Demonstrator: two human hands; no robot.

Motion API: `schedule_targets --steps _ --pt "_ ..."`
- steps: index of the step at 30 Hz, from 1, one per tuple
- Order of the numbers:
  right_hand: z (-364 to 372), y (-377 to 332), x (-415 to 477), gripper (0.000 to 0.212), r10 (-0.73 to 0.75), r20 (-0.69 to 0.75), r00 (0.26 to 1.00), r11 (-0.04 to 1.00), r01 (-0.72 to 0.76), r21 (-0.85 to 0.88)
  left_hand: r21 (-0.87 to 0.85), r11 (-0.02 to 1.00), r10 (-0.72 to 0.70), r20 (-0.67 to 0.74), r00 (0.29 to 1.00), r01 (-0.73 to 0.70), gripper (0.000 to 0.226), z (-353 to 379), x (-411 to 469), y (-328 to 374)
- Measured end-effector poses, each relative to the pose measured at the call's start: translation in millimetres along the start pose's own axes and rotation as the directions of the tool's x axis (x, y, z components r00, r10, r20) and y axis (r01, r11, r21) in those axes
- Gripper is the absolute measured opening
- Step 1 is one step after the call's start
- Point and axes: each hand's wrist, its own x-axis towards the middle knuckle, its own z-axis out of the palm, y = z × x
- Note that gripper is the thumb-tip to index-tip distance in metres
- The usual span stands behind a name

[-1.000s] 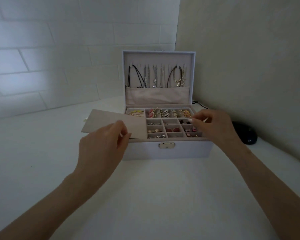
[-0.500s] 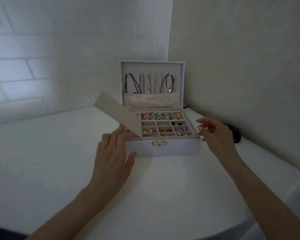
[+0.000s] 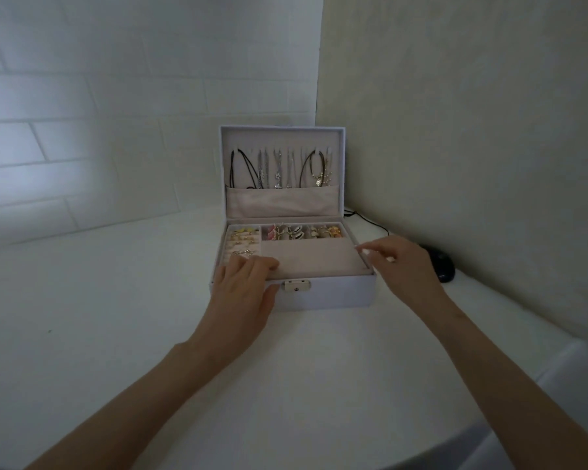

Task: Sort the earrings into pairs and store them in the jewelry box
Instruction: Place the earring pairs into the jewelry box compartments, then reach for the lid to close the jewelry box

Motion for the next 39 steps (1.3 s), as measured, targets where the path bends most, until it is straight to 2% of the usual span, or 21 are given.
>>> schedule_targets --steps 3,8,10,12,15,18,20,22,23,24,25,27,28,30,31,33,36,39 --pt "0 -4 13 0.014 -0.049 0.114 0.992 0.991 0.063 -0.121 0.068 0.998 0.015 0.004 1.000 -0.016 0.033 -1 18 -7" --pt "-5 -18 28 0.021 -0.003 0.342 0.940 0.899 0.152 -0.410 0.094 0.994 0.042 0.200 0.979 -0.061 0.052 -4 34 -11" --pt "-5 -24 33 0.022 0.014 0.383 0.924 0.862 0.182 -0.473 0.106 0.991 0.053 0.203 0.978 -0.076 0.052 -5 33 -9" --pt "-6 -25 39 0.026 0.061 0.402 0.913 0.867 0.152 -0.475 0.096 0.993 0.039 0.219 0.975 -0.061 0.053 -8 36 -7" --pt "-7 -21 49 0.043 0.109 0.454 0.884 0.896 0.110 -0.431 -0.038 0.991 -0.117 0.236 0.965 0.130 0.030 -12 49 -13" --pt "-7 -17 57 0.048 0.103 0.570 0.815 0.868 0.207 -0.452 -0.097 0.957 -0.230 0.314 0.921 0.272 0.025 -14 65 -20" --pt "-6 -18 64 0.045 0.078 0.551 0.831 0.923 0.149 -0.354 -0.228 0.915 -0.281 0.228 0.932 0.332 0.025 -10 73 -28" --pt "-5 -23 76 0.040 0.083 0.381 0.921 0.984 -0.015 -0.179 -0.361 0.852 -0.395 0.036 0.918 0.381 0.025 -8 86 -42" --pt "-5 -27 83 0.040 0.115 0.293 0.949 0.992 -0.096 -0.079 -0.442 0.791 -0.487 -0.033 0.873 0.424 0.027 -7 96 -53" --pt "-5 -31 89 0.043 0.157 0.229 0.961 0.985 -0.169 0.031 -0.540 0.695 -0.588 -0.046 0.808 0.475 0.030 -7 108 -65" --pt "-5 -37 94 0.046 0.205 0.194 0.959 0.961 -0.234 0.144 -0.631 0.570 -0.676 0.003 0.737 0.526 0.038 -7 120 -77" --pt "-7 -50 105 0.050 0.286 0.194 0.938 0.859 -0.341 0.383 -0.715 0.307 -0.760 0.213 0.614 0.628 0.056 -9 142 -97" --pt "-7 -56 110 0.051 0.324 0.227 0.919 0.781 -0.395 0.484 -0.722 0.187 -0.750 0.333 0.572 0.666 0.063 -9 151 -104" --pt "-9 -64 122 0.054 0.381 0.310 0.871 0.627 -0.489 0.606 -0.718 0.012 -0.662 0.515 0.544 0.696 0.070 -6 162 -114" --pt "-8 -65 128 0.058 0.387 0.348 0.854 0.576 -0.519 0.632 -0.710 -0.022 -0.617 0.564 0.549 0.704 0.071 -5 164 -115" --pt "-5 -64 136 0.067 0.388 0.394 0.833 0.540 -0.552 0.635 -0.702 -0.009 -0.587 0.580 0.565 0.712 0.071 -4 164 -110" --pt "-3 -56 138 0.068 0.389 0.363 0.847 0.529 -0.528 0.665 -0.735 -0.011 -0.585 0.555 0.591 0.678 0.067 -4 160 -104" --pt "-6 -52 132 0.066 0.360 0.348 0.866 0.505 -0.495 0.707 -0.770 -0.008 -0.538 0.541 0.647 0.638 0.069 -9 150 -104"
